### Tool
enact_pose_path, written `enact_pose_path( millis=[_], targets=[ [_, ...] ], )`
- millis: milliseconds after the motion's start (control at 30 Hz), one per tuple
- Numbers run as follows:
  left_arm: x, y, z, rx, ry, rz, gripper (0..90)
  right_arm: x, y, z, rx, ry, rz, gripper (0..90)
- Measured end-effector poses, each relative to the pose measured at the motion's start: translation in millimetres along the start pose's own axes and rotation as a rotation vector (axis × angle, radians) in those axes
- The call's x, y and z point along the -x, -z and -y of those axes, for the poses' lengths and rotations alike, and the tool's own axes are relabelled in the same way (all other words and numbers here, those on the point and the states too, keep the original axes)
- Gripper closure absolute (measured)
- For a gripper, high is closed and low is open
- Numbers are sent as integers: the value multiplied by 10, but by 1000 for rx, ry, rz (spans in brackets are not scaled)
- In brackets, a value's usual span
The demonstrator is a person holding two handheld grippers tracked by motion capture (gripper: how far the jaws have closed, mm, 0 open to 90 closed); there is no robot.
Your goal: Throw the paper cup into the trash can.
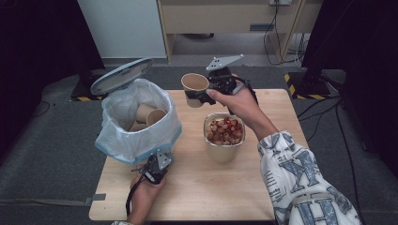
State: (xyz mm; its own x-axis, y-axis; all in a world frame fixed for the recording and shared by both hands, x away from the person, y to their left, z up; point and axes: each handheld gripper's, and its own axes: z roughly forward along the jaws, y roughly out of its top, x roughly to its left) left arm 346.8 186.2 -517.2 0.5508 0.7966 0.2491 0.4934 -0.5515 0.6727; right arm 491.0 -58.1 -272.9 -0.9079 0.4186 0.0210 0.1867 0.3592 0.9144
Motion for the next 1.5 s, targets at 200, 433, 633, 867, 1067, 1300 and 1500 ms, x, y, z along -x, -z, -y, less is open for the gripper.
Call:
enact_pose_path(
  millis=[200,433,633,867,1067,1300,1500],
  targets=[
    [2,0,0,0,-2,-1,897,-40,-41,-89,8,-6,-12,336],
    [0,0,1,1,-1,0,897,-102,-129,-170,12,1,-24,336],
    [-2,1,2,2,3,1,897,-152,-202,-219,12,3,-29,334],
    [-3,1,2,1,3,1,897,-197,-297,-273,11,6,-39,334],
    [0,2,0,0,3,1,897,-247,-377,-306,10,8,-45,334],
    [1,2,0,0,4,1,897,-299,-487,-323,9,8,-54,332],
    [0,2,-1,-1,5,1,897,-339,-584,-347,18,4,-65,331]
  ],
)
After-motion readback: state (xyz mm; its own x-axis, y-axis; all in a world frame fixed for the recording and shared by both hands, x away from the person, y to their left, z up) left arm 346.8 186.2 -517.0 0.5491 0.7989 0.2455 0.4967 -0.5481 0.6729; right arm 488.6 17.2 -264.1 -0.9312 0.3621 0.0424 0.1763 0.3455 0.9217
